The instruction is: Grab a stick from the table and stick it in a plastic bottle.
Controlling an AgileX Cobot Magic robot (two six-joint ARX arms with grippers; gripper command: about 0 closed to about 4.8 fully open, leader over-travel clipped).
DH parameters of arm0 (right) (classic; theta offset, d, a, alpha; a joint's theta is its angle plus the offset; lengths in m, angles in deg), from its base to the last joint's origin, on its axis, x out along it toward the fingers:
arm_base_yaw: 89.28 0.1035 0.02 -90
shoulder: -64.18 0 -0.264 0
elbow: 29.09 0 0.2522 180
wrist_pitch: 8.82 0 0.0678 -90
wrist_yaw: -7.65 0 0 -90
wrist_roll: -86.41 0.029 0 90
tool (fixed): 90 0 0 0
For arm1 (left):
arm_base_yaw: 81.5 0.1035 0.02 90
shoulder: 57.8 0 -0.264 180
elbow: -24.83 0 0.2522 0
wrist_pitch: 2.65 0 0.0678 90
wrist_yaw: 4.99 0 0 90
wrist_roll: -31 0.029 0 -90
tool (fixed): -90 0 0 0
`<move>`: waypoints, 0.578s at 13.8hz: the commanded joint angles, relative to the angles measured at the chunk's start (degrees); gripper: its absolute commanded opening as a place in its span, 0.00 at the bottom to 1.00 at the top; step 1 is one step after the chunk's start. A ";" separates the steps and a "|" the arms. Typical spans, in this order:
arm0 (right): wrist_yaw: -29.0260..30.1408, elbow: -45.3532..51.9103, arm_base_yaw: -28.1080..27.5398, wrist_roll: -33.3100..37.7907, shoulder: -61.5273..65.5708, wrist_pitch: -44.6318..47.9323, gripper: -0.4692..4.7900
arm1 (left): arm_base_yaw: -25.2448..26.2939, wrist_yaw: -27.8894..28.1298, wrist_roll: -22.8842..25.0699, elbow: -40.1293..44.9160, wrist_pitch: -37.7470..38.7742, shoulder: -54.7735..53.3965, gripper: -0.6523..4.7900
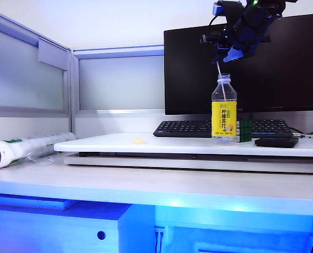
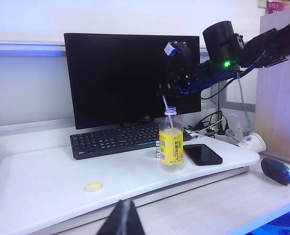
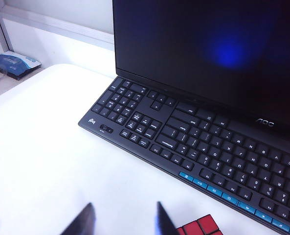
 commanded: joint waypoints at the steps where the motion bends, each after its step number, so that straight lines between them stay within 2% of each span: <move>1: -0.31 -0.26 0.04 0.48 -0.20 0.35 0.43 | 0.04 -0.09 -0.02 -0.09 -0.70 -0.04 0.11; 3: -0.33 -0.28 0.04 0.46 -0.26 0.42 0.42 | 0.04 -0.09 0.07 -0.09 -0.68 -0.04 0.11; 4: -0.52 -0.31 0.04 0.46 -0.76 0.37 0.36 | 0.04 0.11 0.07 -0.09 -0.68 -0.04 0.11; 6: -0.57 -0.31 0.04 0.07 -2.99 0.50 0.07 | 0.04 1.16 0.09 -0.04 -0.66 -0.04 0.11; 8: -2.23 -0.31 -0.07 -0.04 -5.95 0.61 0.07 | 0.04 3.19 0.20 -0.02 -0.63 -0.04 0.11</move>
